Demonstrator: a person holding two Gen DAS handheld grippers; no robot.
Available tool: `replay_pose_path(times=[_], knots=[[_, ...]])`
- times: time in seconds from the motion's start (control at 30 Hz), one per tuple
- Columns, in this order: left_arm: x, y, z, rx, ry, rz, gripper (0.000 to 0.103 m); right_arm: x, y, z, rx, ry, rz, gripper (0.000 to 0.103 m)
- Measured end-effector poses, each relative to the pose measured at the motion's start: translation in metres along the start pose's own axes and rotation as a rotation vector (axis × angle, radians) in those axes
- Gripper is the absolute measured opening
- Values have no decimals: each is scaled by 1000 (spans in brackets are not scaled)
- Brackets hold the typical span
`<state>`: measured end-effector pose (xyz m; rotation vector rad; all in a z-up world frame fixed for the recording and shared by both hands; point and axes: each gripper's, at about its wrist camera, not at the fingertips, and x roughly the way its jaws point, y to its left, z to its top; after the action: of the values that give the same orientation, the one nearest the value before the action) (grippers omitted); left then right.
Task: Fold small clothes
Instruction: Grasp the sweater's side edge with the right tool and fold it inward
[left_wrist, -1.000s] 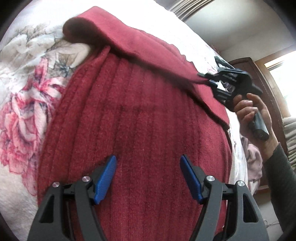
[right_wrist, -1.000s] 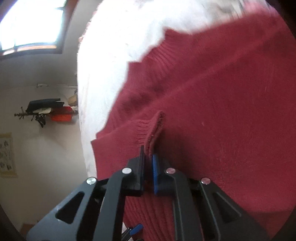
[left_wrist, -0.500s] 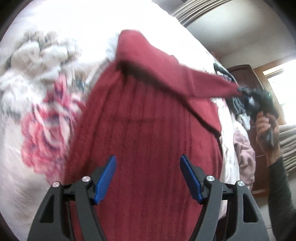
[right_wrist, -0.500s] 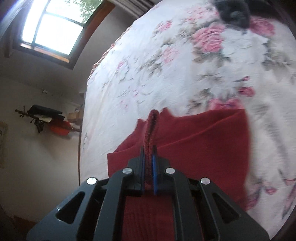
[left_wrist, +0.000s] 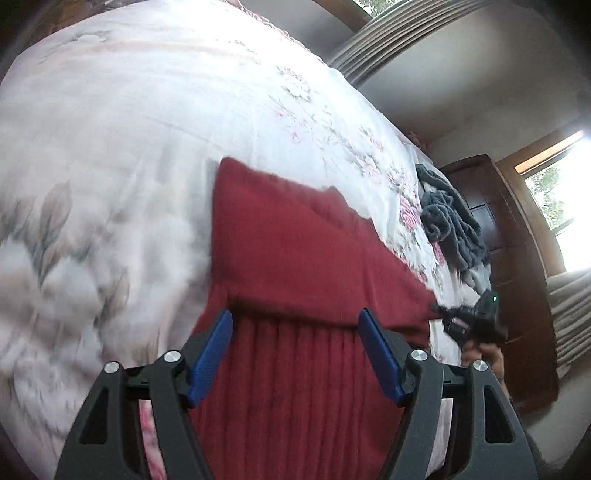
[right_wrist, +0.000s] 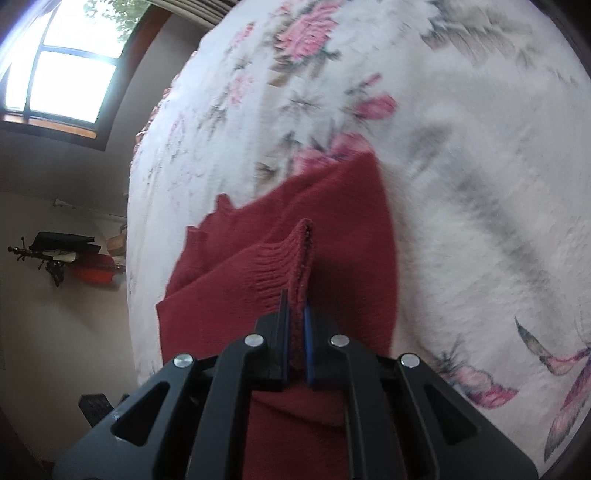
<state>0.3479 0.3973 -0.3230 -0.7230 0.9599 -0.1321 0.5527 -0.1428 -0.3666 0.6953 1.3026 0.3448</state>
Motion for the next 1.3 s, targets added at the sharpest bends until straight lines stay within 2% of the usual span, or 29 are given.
replay_pose_path(times=[0.2, 0.27, 0.33, 0.37, 0.43, 0.5, 0.53, 0.57, 0.63, 0.67, 0.7, 0.73, 0.77, 0.83, 0.87, 0.9, 0.93, 0.97, 1.0, 1.03, 1.07, 1.1, 1.13, 1.2, 1.23, 1.3], knots=[[39, 6, 41, -27, 37, 2, 70, 17, -19, 1, -39, 32, -51, 7], [49, 12, 60, -51, 51, -29, 70, -2, -15, 5, -50, -46, -40, 13], [61, 12, 79, -54, 55, -38, 70, -19, -11, 11, -48, -104, 39, 13], [67, 11, 84, -49, 63, -50, 70, -18, -9, 15, -51, -92, 73, 13], [85, 13, 96, -59, 94, -77, 70, -7, -4, 18, -83, -43, 88, 13], [107, 19, 100, -69, 124, -53, 70, 10, -6, 19, -82, 13, 96, 13], [122, 27, 100, -75, 145, -1, 70, 20, -11, 19, -76, 33, 80, 12], [128, 31, 98, -80, 159, 29, 70, 26, -16, 20, -68, 42, 53, 4], [139, 39, 94, -82, 178, 82, 58, 33, -29, 20, -53, 38, 24, 0], [134, 34, 92, -72, 168, 84, 56, 30, -31, 19, -41, 30, 38, 0], [125, 28, 89, -55, 159, 55, 55, 26, -30, 17, -40, 19, 55, 5], [118, 22, 85, -36, 158, 15, 55, 20, -26, 10, -56, 19, 96, 7], [108, 14, 76, 0, 169, -58, 55, 16, -24, 4, -70, 28, 135, 9], [99, 8, 57, 52, 197, -109, 55, 17, -21, -12, -111, 59, 165, 9], [100, 12, 46, 69, 225, -85, 55, 21, -24, -19, -122, 76, 152, 7], [104, 17, 39, 80, 241, -43, 54, 28, -29, -24, -124, 95, 129, 0], [108, 25, 32, 90, 252, -1, 51, 35, -37, -28, -107, 98, 118, 0], [108, 29, 30, 80, 252, 7, 38, 38, -42, -30, -91, 92, 130, 0], [105, 32, 30, 57, 247, 1, 34, 38, -42, -32, -88, 87, 129, 0], [97, 30, 31, 38, 234, -26, 34, 34, -37, -34, -84, 78, 129, 0], [91, 27, 32, 45, 222, -46, 40, 28, -32, -37, -85, 66, 152, 7], [84, 21, 30, 69, 208, -61, 48, 23, -26, -40, -97, 57, 179, 8], [82, 18, 30, 85, 210, -51, 51, 22, -21, -48, -116, 61, 191, 8], [93, 20, 21, 119, 257, 16, 52, 30, -25, -54, -119, 85, 147, 7], [95, 25, 19, 116, 269, 21, 52, 40, -33, -57, -100, 110, 110, 0], [89, 25, 19, 80, 255, 30, 50, 43, -44, -59, -50, 113, 129, 0]])
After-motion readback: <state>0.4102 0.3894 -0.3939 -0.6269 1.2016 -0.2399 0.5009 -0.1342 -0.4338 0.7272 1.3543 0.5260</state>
